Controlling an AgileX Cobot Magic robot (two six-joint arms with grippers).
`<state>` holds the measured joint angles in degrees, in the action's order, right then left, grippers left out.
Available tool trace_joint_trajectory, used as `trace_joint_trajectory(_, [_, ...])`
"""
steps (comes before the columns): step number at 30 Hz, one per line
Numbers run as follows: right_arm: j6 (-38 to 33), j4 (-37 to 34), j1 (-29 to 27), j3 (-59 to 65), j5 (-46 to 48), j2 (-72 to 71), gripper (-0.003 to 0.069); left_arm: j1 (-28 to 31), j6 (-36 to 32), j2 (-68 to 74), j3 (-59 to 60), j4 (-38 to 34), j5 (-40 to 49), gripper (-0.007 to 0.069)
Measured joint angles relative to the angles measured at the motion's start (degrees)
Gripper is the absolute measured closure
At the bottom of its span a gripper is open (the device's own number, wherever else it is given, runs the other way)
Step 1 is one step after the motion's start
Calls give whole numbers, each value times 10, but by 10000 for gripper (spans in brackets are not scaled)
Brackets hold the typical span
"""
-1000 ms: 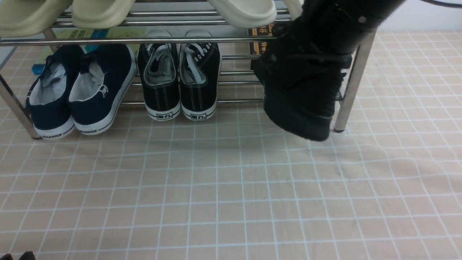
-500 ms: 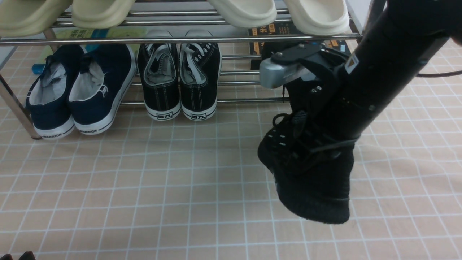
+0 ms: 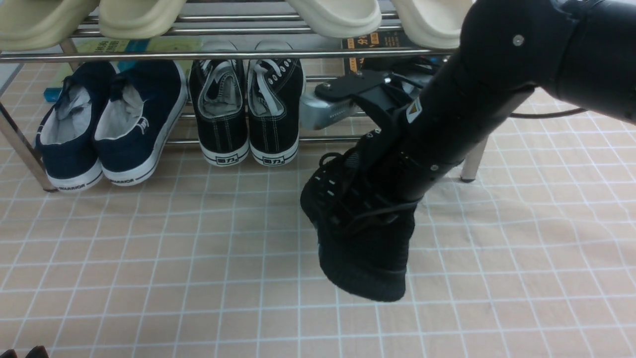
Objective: Take the shoes off the shelf from the light coffee tablecloth by hand.
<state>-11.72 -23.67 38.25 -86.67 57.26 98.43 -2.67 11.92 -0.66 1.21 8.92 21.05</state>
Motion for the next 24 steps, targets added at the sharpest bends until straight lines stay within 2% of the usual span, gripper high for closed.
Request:
trace_joint_trajectory(7, [84,62,1,0,-47,13,640,0,0,0,0,0,0,383])
trace_joint_trajectory(24, [94,60,1,-26,-54,64,639,0,0,0,0,1,0,383])
